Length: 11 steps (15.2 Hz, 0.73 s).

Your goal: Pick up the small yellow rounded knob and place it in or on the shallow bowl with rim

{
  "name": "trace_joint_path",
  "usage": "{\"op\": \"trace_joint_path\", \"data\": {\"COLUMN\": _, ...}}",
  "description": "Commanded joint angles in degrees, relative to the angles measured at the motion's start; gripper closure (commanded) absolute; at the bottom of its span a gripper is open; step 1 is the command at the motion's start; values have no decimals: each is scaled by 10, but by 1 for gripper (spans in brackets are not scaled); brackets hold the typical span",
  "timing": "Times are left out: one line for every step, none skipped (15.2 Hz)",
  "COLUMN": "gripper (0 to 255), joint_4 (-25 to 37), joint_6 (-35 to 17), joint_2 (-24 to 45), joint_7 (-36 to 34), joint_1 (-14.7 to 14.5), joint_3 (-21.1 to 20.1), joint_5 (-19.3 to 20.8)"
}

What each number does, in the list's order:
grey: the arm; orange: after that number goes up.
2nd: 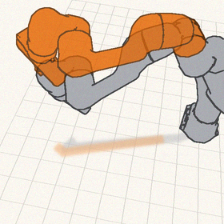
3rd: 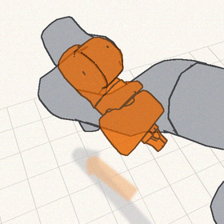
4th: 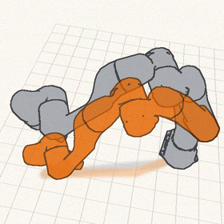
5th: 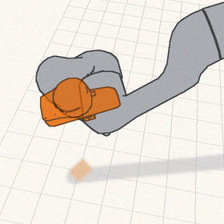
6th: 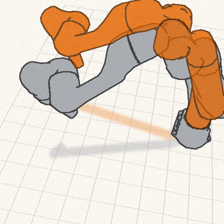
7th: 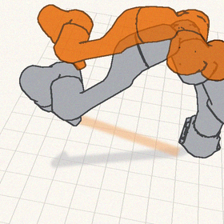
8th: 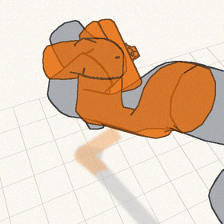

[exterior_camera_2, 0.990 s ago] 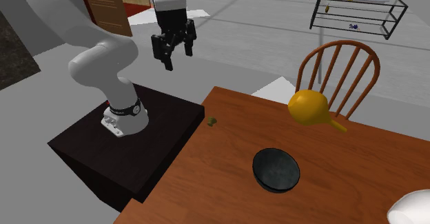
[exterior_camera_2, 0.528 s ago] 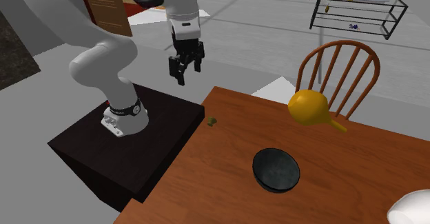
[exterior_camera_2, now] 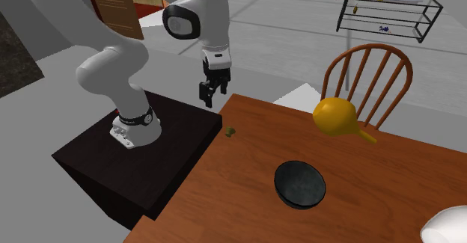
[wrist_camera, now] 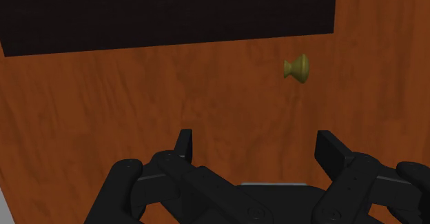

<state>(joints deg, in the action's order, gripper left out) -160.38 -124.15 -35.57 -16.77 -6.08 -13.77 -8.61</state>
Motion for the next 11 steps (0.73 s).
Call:
{"op": "trace_joint_path", "data": {"gripper": 0, "joint_4": -8, "joint_6": -48, "joint_2": 42, "joint_7": -19, "joint_1": -7, "joint_3": -22, "joint_5": -7}}
{"op": "trace_joint_path", "data": {"gripper": 0, "joint_4": -11, "joint_6": -71, "joint_2": 63, "joint_7": -28, "joint_1": -9, "joint_3": -32, "joint_5": -9}}
{"op": "trace_joint_path", "data": {"gripper": 0, "joint_4": -14, "joint_6": -93, "joint_2": 85, "joint_7": -37, "joint_1": -10, "joint_3": -43, "joint_5": -10}}
{"op": "trace_joint_path", "data": {"gripper": 0, "joint_4": -15, "joint_6": -116, "joint_2": 108, "joint_7": -47, "joint_1": -10, "joint_3": -53, "joint_5": -9}}
{"op": "trace_joint_path", "data": {"gripper": 0, "joint_4": -16, "joint_6": -139, "joint_2": 132, "joint_7": -58, "joint_1": -10, "joint_3": -64, "joint_5": -7}}
{"op": "trace_joint_path", "data": {"gripper": 0, "joint_4": -15, "joint_6": -162, "joint_2": 157, "joint_7": -70, "joint_1": -9, "joint_3": -75, "joint_5": -3}}
{"op": "trace_joint_path", "data": {"gripper": 0, "joint_4": -14, "joint_6": -185, "joint_2": 184, "joint_7": -83, "joint_1": -7, "joint_3": -86, "joint_5": 3}}
{"op": "trace_joint_path", "data": {"gripper": 0, "joint_4": -12, "joint_6": -208, "joint_2": 211, "joint_7": -98, "joint_1": -3, "joint_3": -97, "joint_5": 12}}
{"op": "trace_joint_path", "data": {"gripper": 0, "joint_4": -8, "joint_6": -230, "joint_2": 239, "joint_7": -116, "joint_1": 2, "joint_3": -108, "joint_5": 25}}
{"op": "trace_joint_path", "data": {"gripper": 0, "joint_4": -4, "joint_6": -252, "joint_2": 268, "joint_7": -136, "joint_1": 7, "joint_3": -119, "joint_5": 43}}
{"op": "trace_joint_path", "data": {"gripper": 0, "joint_4": 1, "joint_6": -272, "joint_2": 298, "joint_7": -161, "joint_1": 14, "joint_3": -128, "joint_5": 67}}
